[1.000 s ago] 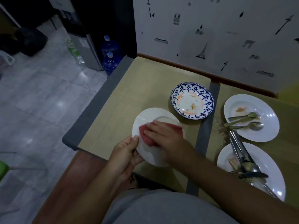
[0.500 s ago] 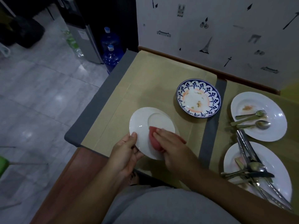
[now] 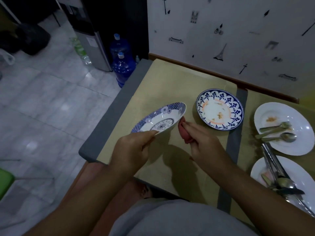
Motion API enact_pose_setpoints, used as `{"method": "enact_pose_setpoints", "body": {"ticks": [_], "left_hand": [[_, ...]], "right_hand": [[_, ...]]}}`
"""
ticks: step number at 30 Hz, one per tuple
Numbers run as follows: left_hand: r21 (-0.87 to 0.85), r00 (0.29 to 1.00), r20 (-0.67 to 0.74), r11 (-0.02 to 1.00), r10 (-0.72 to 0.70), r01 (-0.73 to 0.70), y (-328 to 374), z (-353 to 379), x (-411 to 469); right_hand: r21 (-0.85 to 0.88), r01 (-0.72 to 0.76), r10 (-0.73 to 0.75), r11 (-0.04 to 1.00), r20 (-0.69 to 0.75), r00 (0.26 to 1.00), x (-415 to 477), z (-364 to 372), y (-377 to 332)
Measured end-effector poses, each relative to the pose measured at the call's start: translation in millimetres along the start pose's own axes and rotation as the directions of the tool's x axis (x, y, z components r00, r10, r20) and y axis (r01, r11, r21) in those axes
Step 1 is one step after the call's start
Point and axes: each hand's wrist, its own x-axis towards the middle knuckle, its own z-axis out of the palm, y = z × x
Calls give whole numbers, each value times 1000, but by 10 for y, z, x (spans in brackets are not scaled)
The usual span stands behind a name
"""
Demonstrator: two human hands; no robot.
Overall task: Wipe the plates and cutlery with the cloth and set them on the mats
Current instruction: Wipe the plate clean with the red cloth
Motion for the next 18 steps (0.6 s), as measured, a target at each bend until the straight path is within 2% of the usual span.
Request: {"method": "enact_pose_setpoints", "body": {"ticks": [5, 9, 18], "left_hand": [[166, 978, -80, 970, 192, -177, -395, 69, -214], [237, 958, -66, 937, 281, -258, -626, 114, -300], [210, 968, 85, 945, 237, -250, -994, 303, -716]], "right_hand": [[-46, -37, 38, 998, 27, 999, -55, 158, 88], [-132, -39, 44, 990, 40, 998, -92, 313, 171], [-256, 18, 17, 966, 135, 991, -199, 595, 229]]}}
